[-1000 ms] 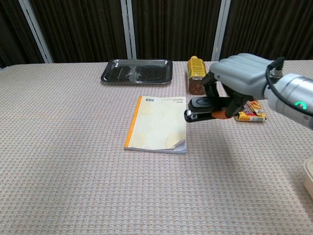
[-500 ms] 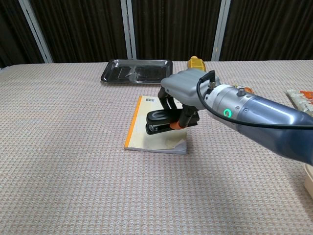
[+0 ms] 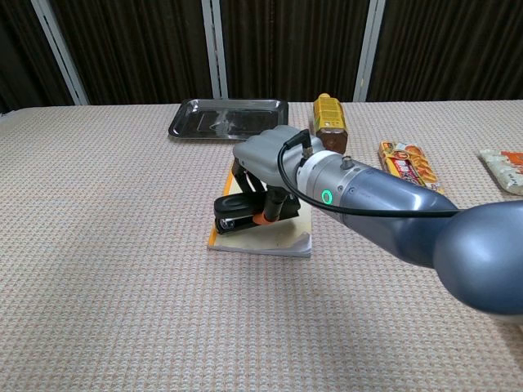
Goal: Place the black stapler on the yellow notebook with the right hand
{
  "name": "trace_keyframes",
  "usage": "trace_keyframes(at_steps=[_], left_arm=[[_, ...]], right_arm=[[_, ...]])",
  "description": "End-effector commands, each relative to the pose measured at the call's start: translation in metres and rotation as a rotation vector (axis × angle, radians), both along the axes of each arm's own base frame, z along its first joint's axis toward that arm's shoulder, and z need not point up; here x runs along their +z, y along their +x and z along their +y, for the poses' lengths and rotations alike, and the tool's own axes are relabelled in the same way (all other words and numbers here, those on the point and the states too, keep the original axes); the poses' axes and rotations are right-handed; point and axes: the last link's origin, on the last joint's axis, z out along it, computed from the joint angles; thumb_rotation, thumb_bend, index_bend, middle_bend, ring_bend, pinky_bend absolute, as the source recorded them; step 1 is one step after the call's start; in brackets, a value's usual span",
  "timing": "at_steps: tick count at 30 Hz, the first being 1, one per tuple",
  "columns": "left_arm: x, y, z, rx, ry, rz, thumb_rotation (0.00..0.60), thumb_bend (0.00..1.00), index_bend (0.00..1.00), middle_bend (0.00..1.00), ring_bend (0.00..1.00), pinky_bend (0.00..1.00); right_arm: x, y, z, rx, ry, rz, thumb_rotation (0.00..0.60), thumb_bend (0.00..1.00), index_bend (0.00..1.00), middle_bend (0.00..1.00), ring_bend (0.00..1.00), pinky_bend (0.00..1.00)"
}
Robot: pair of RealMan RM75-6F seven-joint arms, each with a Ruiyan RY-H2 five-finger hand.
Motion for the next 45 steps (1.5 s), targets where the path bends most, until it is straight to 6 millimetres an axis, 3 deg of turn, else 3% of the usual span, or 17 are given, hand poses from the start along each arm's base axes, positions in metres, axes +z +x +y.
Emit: trace_keyframes(at_steps=[1, 11, 22, 29, 31, 37, 45], left_arm=[[0.001, -0.001, 0.0, 0.002, 0.0, 0.0, 0.6, 0.3, 0.0, 0.0, 0.0, 0.11], [0.001, -0.001, 0.0, 0.0, 0.001, -0.001, 0.6, 0.3, 0.0, 0.0, 0.0, 0.11], [0.003, 0.0, -0.003, -0.008, 0.01, -0.006, 0.6, 0.3, 0.0, 0.0, 0.0, 0.11], [0.003, 0.001, -0.006, -0.015, 0.01, -0.006, 0.6, 0.3, 0.0, 0.0, 0.0, 0.11], [0.004, 0.001, -0.007, -0.018, 0.013, -0.009, 0.6, 0.3, 0.0, 0.0, 0.0, 0.11], [0.004, 0.002, -0.011, -0.028, 0.016, -0.005, 0.6, 0.3, 0.0, 0.0, 0.0, 0.11], [0.003, 0.011, -0.018, -0.067, 0.027, 0.01, 0.6, 0.3, 0.0, 0.0, 0.0, 0.11]], right_arm=[[-0.005, 0.001, 0.0, -0.003, 0.006, 0.008, 0.6, 0.35, 0.68, 0.53, 0.61, 0.74], [-0.01, 0.001, 0.0, -0.008, 0.004, 0.017, 0.6, 0.35, 0.66, 0.52, 0.6, 0.74], [-0.003, 0.001, 0.006, -0.006, -0.008, 0.005, 0.6, 0.31, 0.17, 0.35, 0.48, 0.72], [0.009, -0.002, 0.012, -0.006, -0.011, 0.007, 0.6, 0.29, 0.0, 0.17, 0.3, 0.47], [0.019, -0.006, 0.013, 0.001, -0.036, 0.017, 0.6, 0.28, 0.0, 0.11, 0.24, 0.4], [0.083, -0.033, 0.03, -0.029, -0.164, -0.008, 0.6, 0.26, 0.0, 0.02, 0.13, 0.25], [0.187, -0.107, 0.064, -0.163, -0.386, -0.038, 0.6, 0.24, 0.0, 0.0, 0.02, 0.1]])
